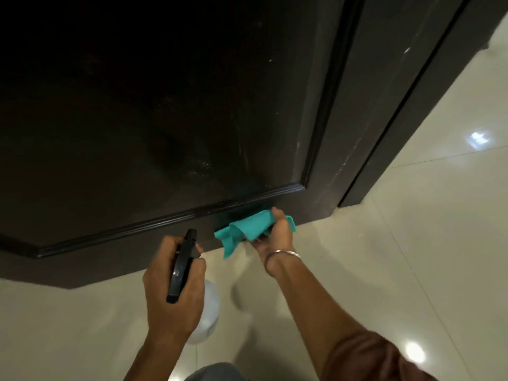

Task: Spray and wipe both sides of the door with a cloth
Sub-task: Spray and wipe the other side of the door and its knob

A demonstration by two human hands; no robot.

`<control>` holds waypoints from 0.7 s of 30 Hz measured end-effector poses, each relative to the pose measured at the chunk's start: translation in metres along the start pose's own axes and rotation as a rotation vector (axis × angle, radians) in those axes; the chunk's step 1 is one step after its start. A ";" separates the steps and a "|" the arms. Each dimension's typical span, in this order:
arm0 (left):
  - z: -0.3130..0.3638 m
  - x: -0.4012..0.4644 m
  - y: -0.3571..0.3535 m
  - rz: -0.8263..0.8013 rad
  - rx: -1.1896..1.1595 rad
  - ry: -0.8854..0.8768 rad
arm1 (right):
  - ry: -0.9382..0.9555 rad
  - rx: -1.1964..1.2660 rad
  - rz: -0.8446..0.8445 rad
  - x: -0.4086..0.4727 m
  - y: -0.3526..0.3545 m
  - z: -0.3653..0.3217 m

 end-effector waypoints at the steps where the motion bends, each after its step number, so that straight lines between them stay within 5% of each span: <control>1: 0.002 0.001 -0.002 -0.004 0.003 0.007 | 0.044 0.044 0.002 -0.011 -0.005 -0.005; 7: 0.015 0.003 -0.018 -0.026 -0.017 0.043 | 0.461 0.018 0.179 -0.055 -0.022 -0.103; 14: 0.031 0.002 -0.050 -0.126 -0.035 0.044 | 0.764 0.122 0.180 -0.061 -0.033 -0.167; 21: 0.059 0.001 -0.079 -0.140 -0.117 0.017 | 0.543 -0.033 0.204 0.003 0.035 -0.100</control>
Point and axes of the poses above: each hand's wrist, its own x-axis towards the middle knuckle, its own y-axis out of the back of the hand, z = x × y, the point moved 1 cm from there along x, towards the middle knuckle
